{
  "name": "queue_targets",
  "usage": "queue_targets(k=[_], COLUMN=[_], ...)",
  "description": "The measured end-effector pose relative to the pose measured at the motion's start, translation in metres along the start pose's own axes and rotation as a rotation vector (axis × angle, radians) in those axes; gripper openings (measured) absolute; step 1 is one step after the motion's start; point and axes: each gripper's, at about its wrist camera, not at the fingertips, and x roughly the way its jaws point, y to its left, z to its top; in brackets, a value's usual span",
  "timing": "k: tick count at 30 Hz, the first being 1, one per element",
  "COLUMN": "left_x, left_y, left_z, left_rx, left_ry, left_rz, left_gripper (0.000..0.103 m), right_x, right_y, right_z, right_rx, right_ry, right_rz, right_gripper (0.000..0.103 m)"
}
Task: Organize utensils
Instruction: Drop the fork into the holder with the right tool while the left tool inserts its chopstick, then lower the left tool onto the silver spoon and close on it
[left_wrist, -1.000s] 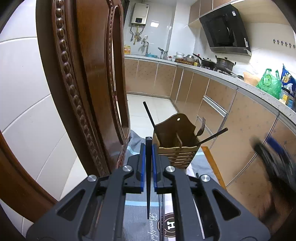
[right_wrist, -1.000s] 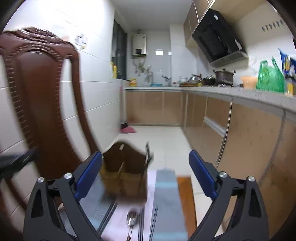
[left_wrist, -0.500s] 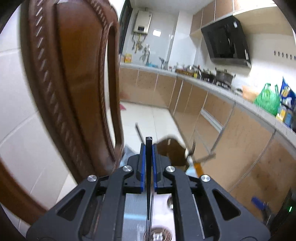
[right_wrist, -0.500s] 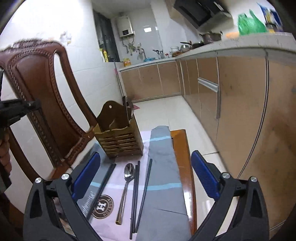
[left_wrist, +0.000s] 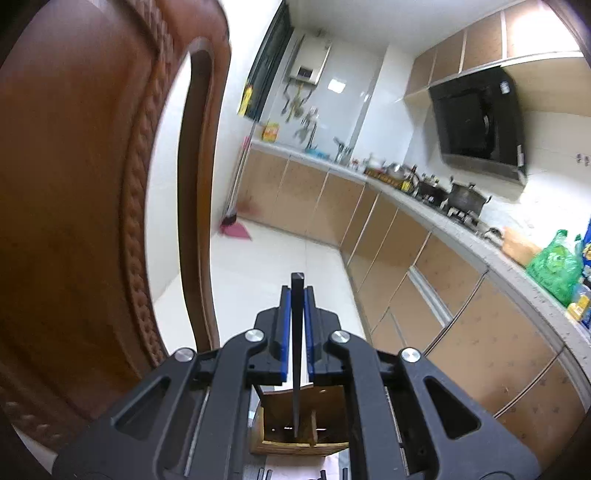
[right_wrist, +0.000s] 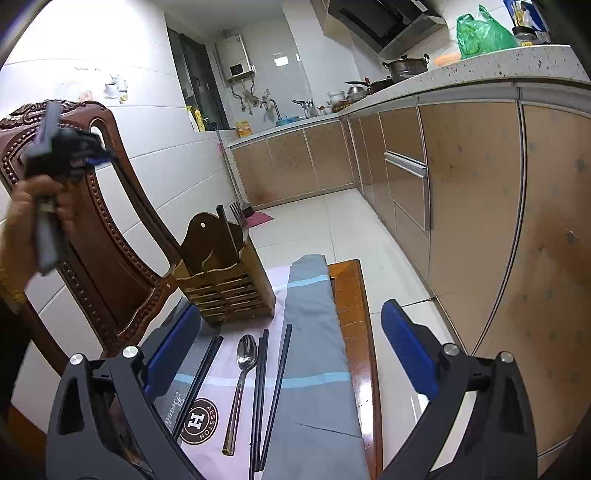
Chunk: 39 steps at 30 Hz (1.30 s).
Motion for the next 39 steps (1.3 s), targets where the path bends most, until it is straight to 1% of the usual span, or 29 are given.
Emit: queue_targets(k=[3, 5, 6, 7, 8, 9, 10, 12, 14, 17, 19, 21, 24, 25, 27, 29, 31, 34, 39], left_x=[0.029, 0.048, 0.055, 0.06, 0.06, 0.056, 0.046, 0.025, -0.004, -0.057, -0.084, -0.106, -0.134, -0.138, -0.146, -0.144, -0.141, -0.142, -0.142], left_y=[0.008, 0.016, 0.02, 0.023, 0.024, 0.025, 0.024, 0.02, 0.017, 0.014, 0.014, 0.016, 0.017, 0.016, 0.022, 0.025, 0.022, 0.018, 0.022], left_z=[-0.017, -0.034, -0.042, -0.053, -0.06, -0.067, -0.076, -0.091, -0.111, -0.143, -0.158, -0.174, -0.207, -0.215, -0.231, -0.247, -0.256, -0.259, -0.255], left_rx=[-0.036, -0.063, -0.076, -0.082, -0.082, -0.078, -0.06, -0.003, 0.073, 0.176, 0.198, 0.207, 0.252, 0.265, 0.258, 0.247, 0.264, 0.303, 0.269], left_ry=[0.063, 0.121, 0.148, 0.19, 0.209, 0.211, 0.199, 0.204, 0.218, 0.192, 0.2, 0.218, 0.234, 0.243, 0.264, 0.321, 0.367, 0.36, 0.36], left_rz=[-0.01, -0.021, -0.027, -0.031, -0.034, -0.035, -0.025, -0.027, -0.034, -0.016, 0.002, -0.004, 0.002, 0.014, 0.027, 0.019, 0.006, 0.0, -0.008], left_gripper=[0.006, 0.007, 0.01, 0.029, 0.062, 0.076, 0.084, 0.086, 0.088, 0.093, 0.094, 0.094, 0.095, 0.095, 0.095, 0.095, 0.095, 0.095, 0.095], right_x=[0.004, 0.008, 0.009, 0.01, 0.012, 0.013, 0.014, 0.014, 0.013, 0.013, 0.012, 0.009, 0.003, 0.001, -0.002, -0.003, -0.007, -0.011, -0.012], right_y=[-0.001, -0.002, -0.002, -0.002, -0.001, 0.0, 0.001, 0.004, 0.008, 0.014, 0.018, 0.023, 0.03, 0.034, 0.041, 0.049, 0.056, 0.061, 0.062], right_z=[0.001, 0.001, 0.001, 0.0, 0.0, 0.0, 0.0, 0.001, 0.001, -0.001, -0.004, -0.008, -0.014, -0.016, -0.021, -0.027, -0.033, -0.036, -0.036], right_rx=[0.001, 0.002, 0.002, -0.001, -0.007, -0.01, -0.014, -0.022, -0.038, -0.064, -0.08, -0.103, -0.125, -0.136, -0.166, -0.203, -0.228, -0.238, -0.234], right_ry=[0.003, 0.014, 0.018, 0.022, 0.027, 0.029, 0.032, 0.034, 0.035, 0.047, 0.059, 0.071, 0.094, 0.105, 0.128, 0.15, 0.163, 0.161, 0.156], right_rz=[-0.003, -0.003, -0.002, -0.001, 0.0, 0.001, 0.006, 0.013, 0.019, 0.017, 0.021, 0.022, 0.032, 0.036, 0.043, 0.05, 0.051, 0.053, 0.046], right_gripper=[0.096, 0.096, 0.096, 0.096, 0.096, 0.096, 0.096, 0.096, 0.096, 0.096, 0.096, 0.096, 0.096, 0.096, 0.096, 0.096, 0.096, 0.096, 0.096])
